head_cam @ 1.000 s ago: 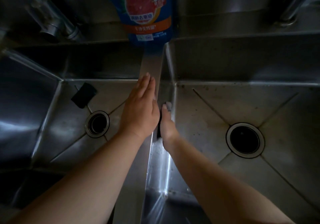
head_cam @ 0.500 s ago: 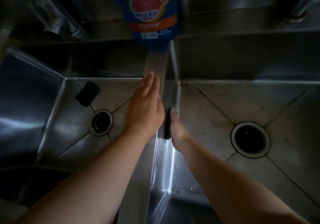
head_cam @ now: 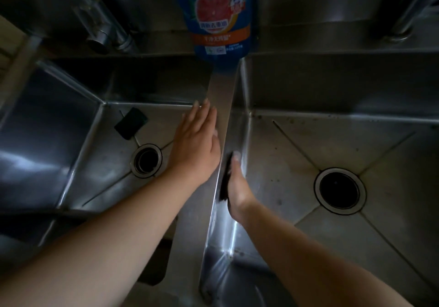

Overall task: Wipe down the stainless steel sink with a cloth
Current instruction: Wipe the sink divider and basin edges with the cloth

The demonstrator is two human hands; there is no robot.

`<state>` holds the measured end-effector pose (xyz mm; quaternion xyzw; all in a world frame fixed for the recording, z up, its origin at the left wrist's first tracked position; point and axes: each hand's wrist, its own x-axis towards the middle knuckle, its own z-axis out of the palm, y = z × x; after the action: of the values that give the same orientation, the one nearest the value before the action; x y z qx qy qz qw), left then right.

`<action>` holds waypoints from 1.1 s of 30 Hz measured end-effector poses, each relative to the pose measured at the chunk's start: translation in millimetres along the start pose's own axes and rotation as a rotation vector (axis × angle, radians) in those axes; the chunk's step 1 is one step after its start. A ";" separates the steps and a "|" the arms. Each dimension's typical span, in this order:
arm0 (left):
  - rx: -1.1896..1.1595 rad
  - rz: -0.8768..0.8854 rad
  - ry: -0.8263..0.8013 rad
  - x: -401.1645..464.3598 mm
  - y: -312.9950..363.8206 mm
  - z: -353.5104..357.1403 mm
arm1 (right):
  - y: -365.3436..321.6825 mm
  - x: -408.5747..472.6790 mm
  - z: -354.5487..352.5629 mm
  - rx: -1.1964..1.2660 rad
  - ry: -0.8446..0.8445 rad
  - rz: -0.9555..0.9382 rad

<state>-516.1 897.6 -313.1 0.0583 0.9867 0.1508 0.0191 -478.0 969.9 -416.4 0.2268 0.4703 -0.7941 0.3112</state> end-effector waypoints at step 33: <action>-0.015 0.101 0.036 -51.3 5.9 7.0 | 38.2 -36.6 0.5 -0.174 0.012 0.241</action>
<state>-464.2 899.1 -316.9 0.1049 0.9815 0.1601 -0.0059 -425.2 965.9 -415.5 0.2584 0.5084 -0.7058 0.4201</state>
